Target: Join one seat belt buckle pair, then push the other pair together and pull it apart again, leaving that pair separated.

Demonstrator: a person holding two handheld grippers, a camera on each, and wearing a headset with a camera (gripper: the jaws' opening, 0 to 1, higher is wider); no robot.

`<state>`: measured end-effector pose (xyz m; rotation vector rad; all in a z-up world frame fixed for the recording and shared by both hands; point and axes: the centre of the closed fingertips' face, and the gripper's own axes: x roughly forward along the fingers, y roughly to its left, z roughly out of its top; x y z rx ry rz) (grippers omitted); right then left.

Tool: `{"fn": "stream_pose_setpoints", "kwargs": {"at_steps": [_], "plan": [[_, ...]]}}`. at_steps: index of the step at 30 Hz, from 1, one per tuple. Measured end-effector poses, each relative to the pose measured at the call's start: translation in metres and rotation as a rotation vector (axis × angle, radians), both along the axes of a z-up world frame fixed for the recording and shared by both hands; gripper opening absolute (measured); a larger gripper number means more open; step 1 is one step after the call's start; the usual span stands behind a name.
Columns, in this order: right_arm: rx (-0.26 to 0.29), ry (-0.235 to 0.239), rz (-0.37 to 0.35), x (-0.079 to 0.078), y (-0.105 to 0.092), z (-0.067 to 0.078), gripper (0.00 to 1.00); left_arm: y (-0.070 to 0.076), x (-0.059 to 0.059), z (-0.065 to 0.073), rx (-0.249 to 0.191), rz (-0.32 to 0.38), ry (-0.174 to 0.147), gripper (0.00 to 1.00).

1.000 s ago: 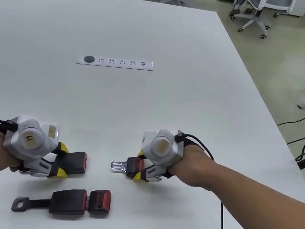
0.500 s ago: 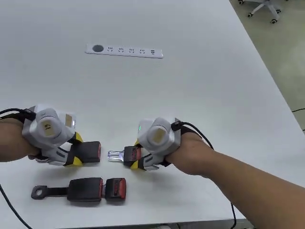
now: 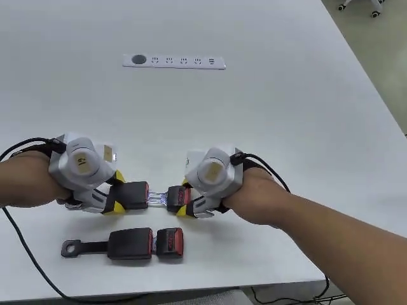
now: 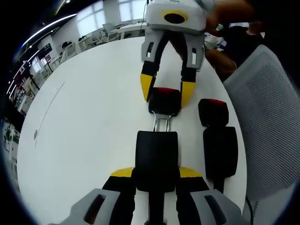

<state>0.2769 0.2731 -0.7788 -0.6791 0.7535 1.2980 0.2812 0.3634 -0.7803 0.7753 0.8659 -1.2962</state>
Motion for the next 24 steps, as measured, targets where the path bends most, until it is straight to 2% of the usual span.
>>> {"fn": "stream_pose_setpoints", "kwargs": {"at_steps": [9,11,14,20,24], "plan": [[0.002,-0.012,0.031,0.004,0.014,0.000,0.32,-0.001,0.000,0.000,-0.025,-0.002,-0.002,0.33],[-0.008,-0.008,0.039,0.006,0.013,-0.005,0.32,0.001,0.001,0.000,-0.028,-0.013,-0.005,0.33],[-0.011,-0.006,0.049,0.005,0.013,-0.003,0.31,0.000,0.000,0.000,-0.039,-0.025,-0.012,0.33],[-0.030,-0.005,0.054,0.006,0.016,-0.005,0.31,-0.002,-0.002,0.002,-0.029,-0.037,-0.015,0.32],[-0.030,-0.006,0.052,0.006,0.017,-0.003,0.31,0.000,-0.002,0.001,-0.052,-0.029,-0.017,0.32]]}}
